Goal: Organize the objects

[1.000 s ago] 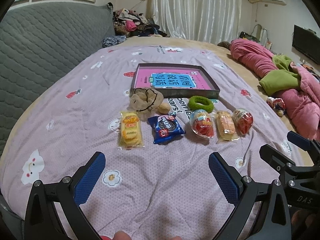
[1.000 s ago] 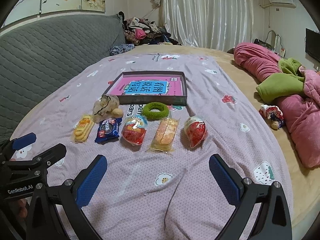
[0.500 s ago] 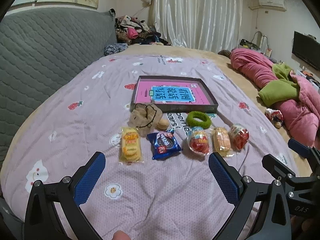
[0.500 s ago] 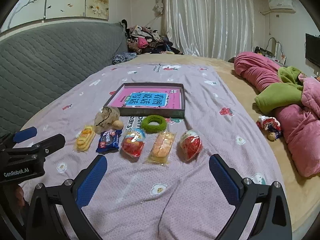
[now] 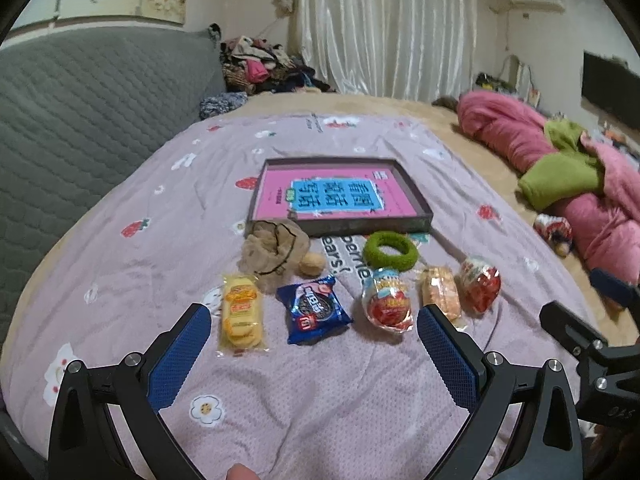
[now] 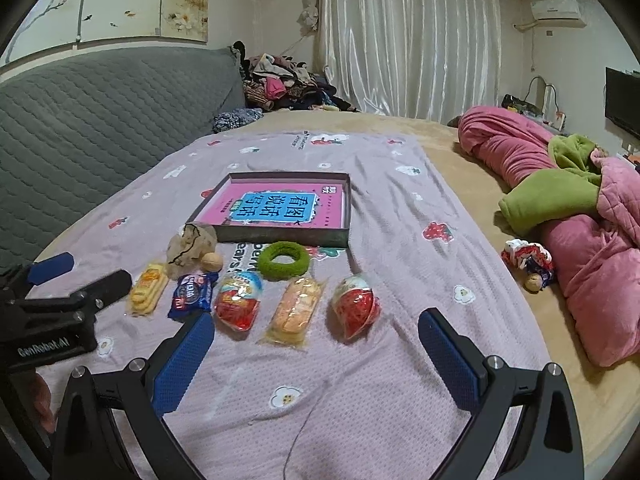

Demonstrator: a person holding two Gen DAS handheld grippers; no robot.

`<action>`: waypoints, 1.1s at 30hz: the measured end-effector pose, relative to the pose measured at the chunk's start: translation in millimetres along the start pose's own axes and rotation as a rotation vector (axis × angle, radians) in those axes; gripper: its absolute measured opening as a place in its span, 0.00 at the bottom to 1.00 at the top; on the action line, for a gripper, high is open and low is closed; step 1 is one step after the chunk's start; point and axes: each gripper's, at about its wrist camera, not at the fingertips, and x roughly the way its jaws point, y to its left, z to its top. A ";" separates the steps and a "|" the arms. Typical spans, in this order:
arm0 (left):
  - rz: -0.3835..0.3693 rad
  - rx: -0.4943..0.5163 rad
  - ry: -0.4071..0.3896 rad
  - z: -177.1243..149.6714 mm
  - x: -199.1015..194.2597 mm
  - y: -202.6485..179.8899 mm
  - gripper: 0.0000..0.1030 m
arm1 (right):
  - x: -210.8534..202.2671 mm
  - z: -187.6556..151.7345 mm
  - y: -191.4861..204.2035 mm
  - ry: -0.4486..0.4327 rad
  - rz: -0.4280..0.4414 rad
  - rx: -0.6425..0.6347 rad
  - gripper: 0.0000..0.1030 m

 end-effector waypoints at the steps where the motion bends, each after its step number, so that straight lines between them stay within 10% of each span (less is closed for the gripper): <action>1: 0.000 0.003 0.001 0.8 4.5 -3.5 1.00 | 3.4 0.4 -2.3 0.006 0.001 0.001 1.00; 33: -0.047 0.085 0.138 14.1 115.5 -65.0 0.99 | 111.2 3.5 -52.8 0.173 -0.077 0.020 1.00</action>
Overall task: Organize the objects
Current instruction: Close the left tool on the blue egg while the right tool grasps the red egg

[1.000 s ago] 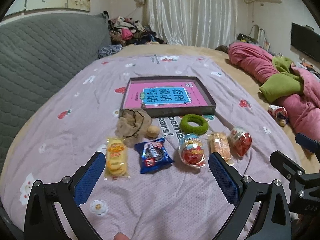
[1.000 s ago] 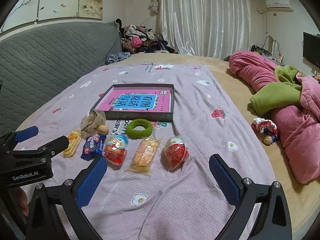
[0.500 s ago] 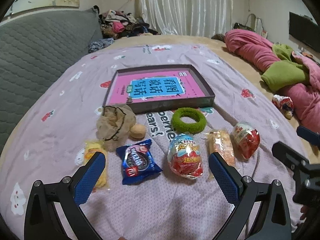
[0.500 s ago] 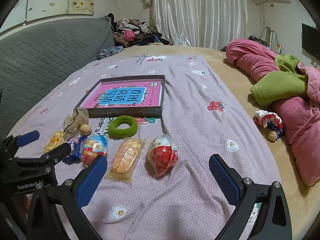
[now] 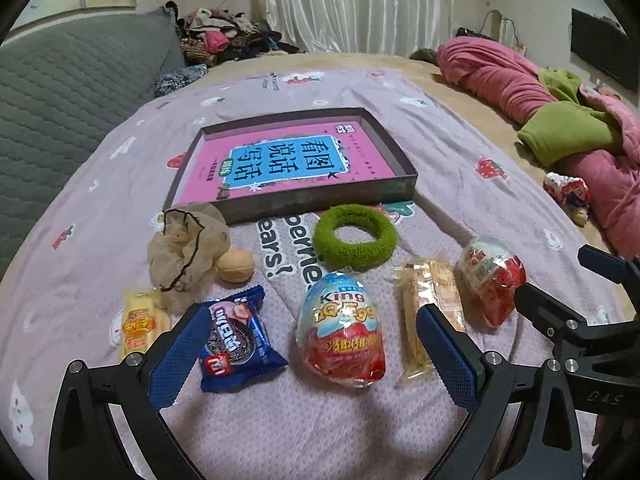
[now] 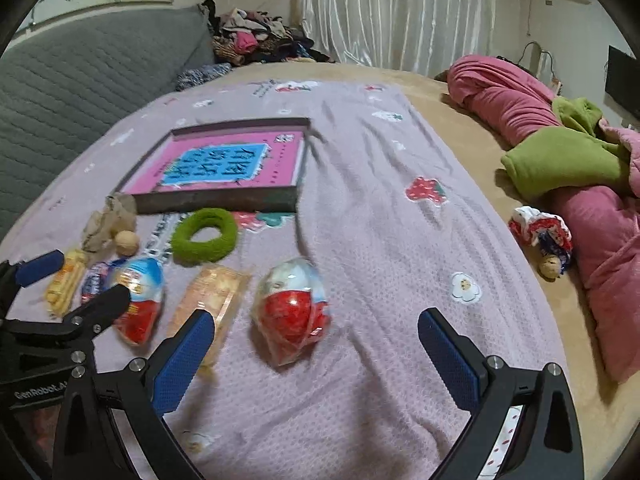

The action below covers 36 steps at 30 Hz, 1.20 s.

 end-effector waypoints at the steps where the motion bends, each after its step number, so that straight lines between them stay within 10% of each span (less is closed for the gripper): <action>1: 0.004 0.003 0.003 0.7 2.8 -1.0 0.99 | 1.9 -0.2 -0.7 0.003 -0.019 -0.008 1.00; 8: 0.036 0.030 0.031 4.4 22.7 -5.0 0.96 | 21.4 1.4 0.0 0.040 -0.052 -0.072 1.00; 16: -0.016 0.049 0.110 2.7 42.2 -13.0 0.60 | 42.4 6.7 5.1 0.070 -0.024 -0.093 0.86; 23: -0.020 0.062 0.128 -2.8 51.3 -19.6 0.60 | 56.3 7.5 12.0 0.096 -0.004 -0.126 0.82; 29: -0.019 0.061 0.131 -3.0 57.8 -20.1 0.55 | 71.7 4.5 12.7 0.132 0.043 -0.112 0.52; 36: -0.020 0.054 0.107 -4.2 59.1 -19.6 0.55 | 67.0 4.9 3.4 0.099 0.094 -0.072 0.52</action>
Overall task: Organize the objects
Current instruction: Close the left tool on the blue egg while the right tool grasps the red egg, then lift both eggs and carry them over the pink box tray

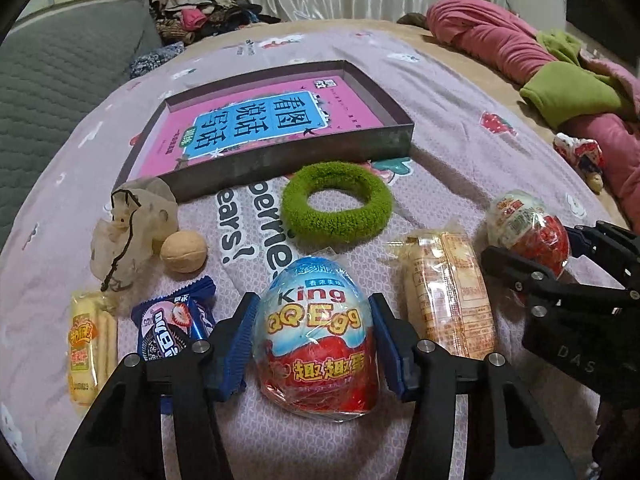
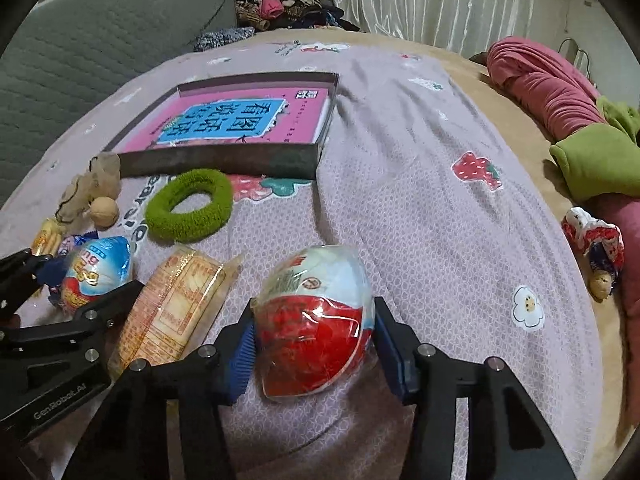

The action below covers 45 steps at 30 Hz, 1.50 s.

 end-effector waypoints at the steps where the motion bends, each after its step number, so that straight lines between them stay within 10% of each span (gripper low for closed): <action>1: -0.001 -0.003 -0.007 -0.1 -0.2 0.6 0.55 | -1.2 0.2 -1.3 -0.004 0.004 0.005 0.52; 45: 0.015 -0.123 -0.243 -10.8 -157.6 81.4 0.55 | -154.4 5.8 88.4 -0.242 0.104 -0.056 0.52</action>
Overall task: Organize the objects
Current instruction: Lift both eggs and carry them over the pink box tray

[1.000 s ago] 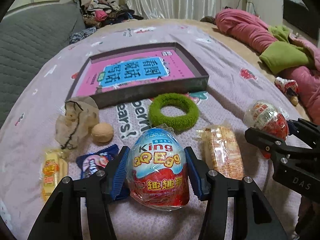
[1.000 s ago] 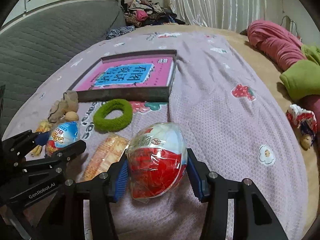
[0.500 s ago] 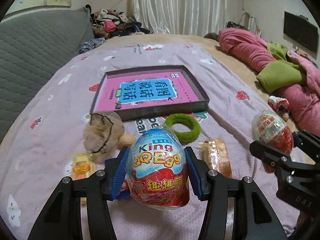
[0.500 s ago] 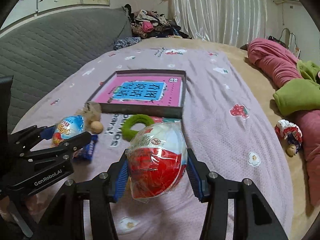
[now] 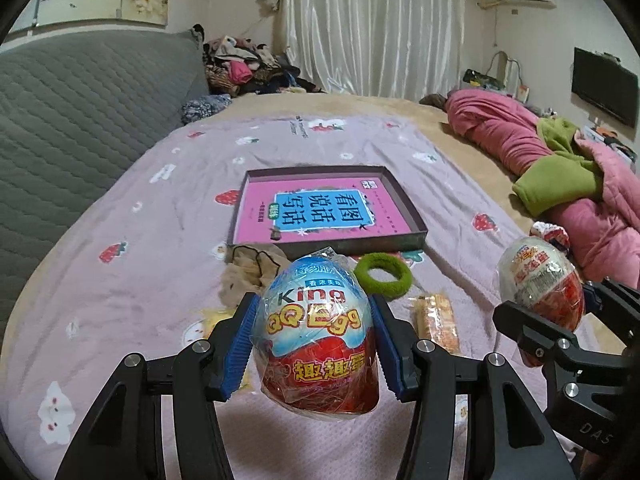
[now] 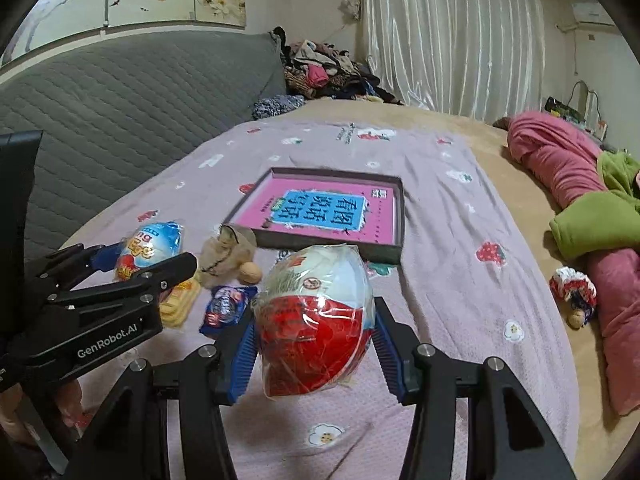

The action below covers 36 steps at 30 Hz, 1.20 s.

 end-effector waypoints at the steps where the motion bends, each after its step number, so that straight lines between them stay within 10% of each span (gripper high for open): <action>1: 0.004 0.003 -0.004 0.9 -3.6 2.2 0.55 | -1.7 1.7 1.8 -0.005 0.003 -0.001 0.52; 36: 0.035 -0.005 -0.032 107.3 67.1 34.1 0.55 | 48.3 124.2 -13.6 -0.106 -0.011 -0.040 0.52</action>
